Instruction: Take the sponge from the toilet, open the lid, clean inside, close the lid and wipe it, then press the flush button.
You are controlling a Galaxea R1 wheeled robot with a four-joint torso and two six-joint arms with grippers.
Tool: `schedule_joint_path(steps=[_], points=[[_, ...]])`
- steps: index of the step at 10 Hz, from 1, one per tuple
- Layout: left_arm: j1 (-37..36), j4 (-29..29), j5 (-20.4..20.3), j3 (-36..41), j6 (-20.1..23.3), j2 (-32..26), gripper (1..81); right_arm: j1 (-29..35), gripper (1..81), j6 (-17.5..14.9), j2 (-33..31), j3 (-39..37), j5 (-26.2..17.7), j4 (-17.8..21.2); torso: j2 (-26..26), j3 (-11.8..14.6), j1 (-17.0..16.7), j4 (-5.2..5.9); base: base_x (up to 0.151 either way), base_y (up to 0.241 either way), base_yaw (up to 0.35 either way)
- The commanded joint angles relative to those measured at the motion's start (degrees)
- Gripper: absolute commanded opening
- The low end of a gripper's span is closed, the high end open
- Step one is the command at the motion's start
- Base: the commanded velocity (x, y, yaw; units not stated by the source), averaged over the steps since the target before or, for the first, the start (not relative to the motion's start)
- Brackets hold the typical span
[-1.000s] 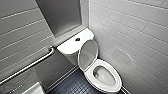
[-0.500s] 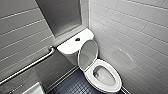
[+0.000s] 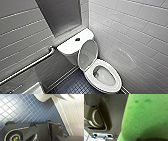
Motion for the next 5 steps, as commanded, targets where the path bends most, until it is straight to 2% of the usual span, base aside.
schedule_joint_path(steps=[1, 4, 5], points=[[-8.08, -8.98, 3.89, 1.44, -0.65, -2.08, 81.1, 0.43, 1.0, -25.56, -2.26, 3.80, -2.36, 30.77, 0.00, 0.00, 0.00, 0.00, 0.000, 0.000, 0.000], [-15.57, -20.35, 2.65, -3.38, -2.07, 1.43, 81.1, 0.96, 1.0, -25.47, -2.26, 3.96, -2.36, 31.59, 0.02, 0.00, 0.00, 0.00, 0.000, 0.000, 0.000], [-17.16, -22.29, 2.38, -5.49, -2.16, 2.83, 81.1, 0.88, 1.0, -25.56, -1.56, 3.27, -2.10, 31.32, 0.02, 0.00, 0.00, 0.00, 0.000, 0.000, 0.000]])
